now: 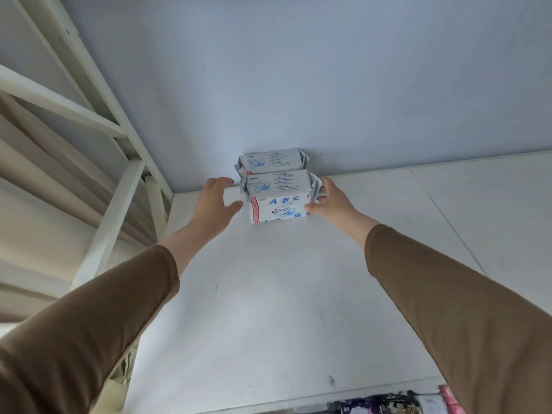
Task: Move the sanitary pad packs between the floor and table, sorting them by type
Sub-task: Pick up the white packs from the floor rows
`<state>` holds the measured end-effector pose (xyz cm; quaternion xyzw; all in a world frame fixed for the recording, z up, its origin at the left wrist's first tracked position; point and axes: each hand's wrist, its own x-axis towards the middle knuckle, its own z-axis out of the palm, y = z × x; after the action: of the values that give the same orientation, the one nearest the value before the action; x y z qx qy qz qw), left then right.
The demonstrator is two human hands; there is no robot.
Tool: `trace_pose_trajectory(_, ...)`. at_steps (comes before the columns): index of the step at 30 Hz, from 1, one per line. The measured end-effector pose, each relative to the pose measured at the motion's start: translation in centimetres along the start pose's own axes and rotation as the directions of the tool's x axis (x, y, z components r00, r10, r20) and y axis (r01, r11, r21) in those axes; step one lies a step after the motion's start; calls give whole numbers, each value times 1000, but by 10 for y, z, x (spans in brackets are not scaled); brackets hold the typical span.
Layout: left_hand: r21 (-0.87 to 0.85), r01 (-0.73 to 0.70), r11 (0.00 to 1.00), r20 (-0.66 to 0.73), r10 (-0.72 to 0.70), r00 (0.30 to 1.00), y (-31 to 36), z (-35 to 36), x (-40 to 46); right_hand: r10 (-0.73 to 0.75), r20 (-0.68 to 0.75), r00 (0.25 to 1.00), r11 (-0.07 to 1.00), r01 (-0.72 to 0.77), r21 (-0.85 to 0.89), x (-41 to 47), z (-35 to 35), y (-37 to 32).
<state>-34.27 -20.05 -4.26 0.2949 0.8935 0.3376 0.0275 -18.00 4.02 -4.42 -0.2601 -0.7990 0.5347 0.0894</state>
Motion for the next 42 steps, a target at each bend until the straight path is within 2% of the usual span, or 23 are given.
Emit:
trace_pose_trajectory(3,69,5,998,-22,-3,1000,6,1,-26,34,-27,999,989,-38,-145,-20,-5,13)
trace_pose_trajectory(7,102,47,994,-15,-46,999,18,8,-80,29,32,999,961,-19,-275,-61,-12,30)
trace_pose_trajectory(15,183,88,979,5,-90,996,67,37,-230,-150,179,972,860,218,-461,-195,-35,56)
trace_pose_trajectory(18,197,84,977,3,-86,996,89,47,-289,-230,200,952,826,300,-477,-253,-46,66)
trace_pose_trajectory(22,208,10,978,9,-12,1000,110,57,-358,-332,184,925,801,380,-462,-320,-57,82)
trace_pose_trajectory(28,162,-62,985,81,50,995,110,82,-435,-401,144,905,773,418,-476,-395,-46,126)
trace_pose_trajectory(32,136,-84,987,180,59,982,83,113,-477,-354,118,928,797,365,-481,-430,-20,174)
trace_pose_trajectory(36,128,-3,992,259,-30,965,46,153,-521,-226,105,968,850,249,-464,-459,14,236)
trace_pose_trajectory(42,186,43,982,378,-112,919,-25,230,-576,-60,124,990,889,110,-445,-477,71,342)
